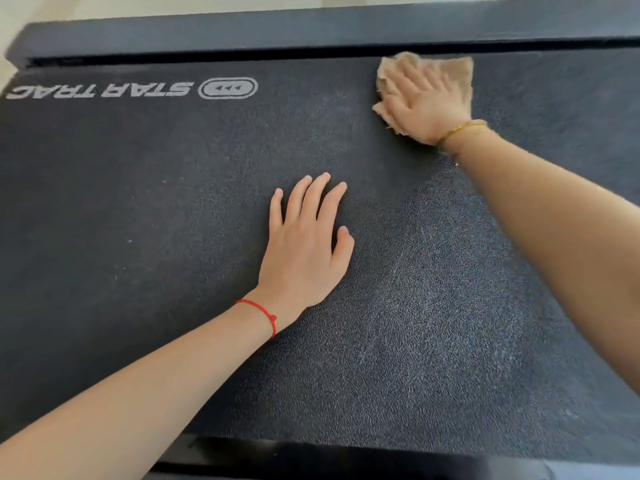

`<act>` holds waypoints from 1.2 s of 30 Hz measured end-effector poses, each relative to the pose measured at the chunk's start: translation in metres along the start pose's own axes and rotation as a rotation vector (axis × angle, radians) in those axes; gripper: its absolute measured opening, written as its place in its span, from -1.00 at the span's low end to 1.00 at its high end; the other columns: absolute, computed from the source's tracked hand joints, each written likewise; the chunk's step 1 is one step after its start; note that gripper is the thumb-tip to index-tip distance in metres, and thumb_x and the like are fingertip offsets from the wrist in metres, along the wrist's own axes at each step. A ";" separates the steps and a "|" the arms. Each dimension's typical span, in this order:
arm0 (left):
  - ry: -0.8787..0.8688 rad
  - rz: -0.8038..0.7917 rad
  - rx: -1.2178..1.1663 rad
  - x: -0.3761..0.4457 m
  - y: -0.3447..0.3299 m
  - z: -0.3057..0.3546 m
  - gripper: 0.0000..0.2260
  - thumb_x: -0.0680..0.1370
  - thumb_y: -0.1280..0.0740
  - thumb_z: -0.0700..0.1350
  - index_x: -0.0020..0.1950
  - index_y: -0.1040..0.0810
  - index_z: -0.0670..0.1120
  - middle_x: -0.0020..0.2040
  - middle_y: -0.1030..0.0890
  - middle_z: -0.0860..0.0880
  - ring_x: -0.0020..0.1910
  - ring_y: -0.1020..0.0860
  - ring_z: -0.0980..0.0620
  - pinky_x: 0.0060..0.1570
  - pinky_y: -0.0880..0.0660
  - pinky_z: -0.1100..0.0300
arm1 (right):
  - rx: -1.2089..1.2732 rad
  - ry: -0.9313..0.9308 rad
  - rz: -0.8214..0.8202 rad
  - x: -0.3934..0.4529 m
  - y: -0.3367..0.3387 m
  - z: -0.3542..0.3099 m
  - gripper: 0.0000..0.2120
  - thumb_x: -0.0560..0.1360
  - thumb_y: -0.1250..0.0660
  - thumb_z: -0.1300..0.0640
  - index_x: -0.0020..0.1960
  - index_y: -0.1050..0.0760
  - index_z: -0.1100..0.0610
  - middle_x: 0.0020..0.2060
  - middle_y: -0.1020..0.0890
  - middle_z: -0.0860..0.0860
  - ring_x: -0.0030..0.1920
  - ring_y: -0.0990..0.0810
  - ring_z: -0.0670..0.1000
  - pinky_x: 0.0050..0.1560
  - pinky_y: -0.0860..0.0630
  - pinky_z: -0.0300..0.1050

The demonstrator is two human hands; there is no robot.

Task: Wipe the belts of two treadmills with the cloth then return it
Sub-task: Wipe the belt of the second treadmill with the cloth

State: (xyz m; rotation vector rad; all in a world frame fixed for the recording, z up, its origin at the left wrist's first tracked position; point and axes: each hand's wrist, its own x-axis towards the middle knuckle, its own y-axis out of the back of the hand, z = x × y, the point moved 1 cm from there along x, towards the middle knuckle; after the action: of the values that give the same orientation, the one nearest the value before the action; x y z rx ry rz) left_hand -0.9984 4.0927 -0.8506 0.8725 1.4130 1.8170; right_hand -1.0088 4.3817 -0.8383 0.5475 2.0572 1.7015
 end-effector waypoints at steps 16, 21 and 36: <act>-0.034 0.046 -0.050 -0.004 0.000 0.002 -0.52 0.62 -0.10 -0.01 0.54 -0.24 -0.07 0.56 -0.22 -0.07 0.56 -0.12 -0.08 0.51 -0.01 -0.21 | 0.029 0.319 -0.050 -0.293 -0.029 -0.053 -0.47 0.67 0.10 -0.19 0.61 0.08 -0.14 0.61 0.10 -0.14 0.59 0.22 -0.06 0.58 0.18 0.09; -0.049 0.039 -0.047 -0.008 0.000 0.000 -0.51 0.64 -0.05 0.02 0.57 -0.19 -0.06 0.58 -0.18 -0.07 0.57 -0.10 -0.08 0.52 0.01 -0.19 | 0.044 0.129 0.006 -0.290 -0.022 -0.015 -0.48 0.66 0.06 -0.19 0.60 0.03 -0.19 0.60 0.05 -0.17 0.59 0.19 -0.06 0.58 0.22 0.01; -0.174 0.005 -0.155 -0.009 0.006 0.050 -0.54 0.64 -0.08 -0.10 0.56 -0.20 -0.07 0.57 -0.19 -0.08 0.58 -0.05 -0.10 0.49 0.05 -0.31 | 0.028 0.177 -0.075 -0.371 -0.023 -0.044 -0.46 0.67 0.04 -0.18 0.61 0.05 -0.14 0.60 0.08 -0.16 0.60 0.18 -0.04 0.58 0.16 0.09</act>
State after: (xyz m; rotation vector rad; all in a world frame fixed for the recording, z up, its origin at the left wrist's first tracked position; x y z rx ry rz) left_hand -0.9531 4.1110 -0.8366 0.9298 1.1469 1.7807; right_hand -0.7234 4.1404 -0.8290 0.3336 2.1974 1.7340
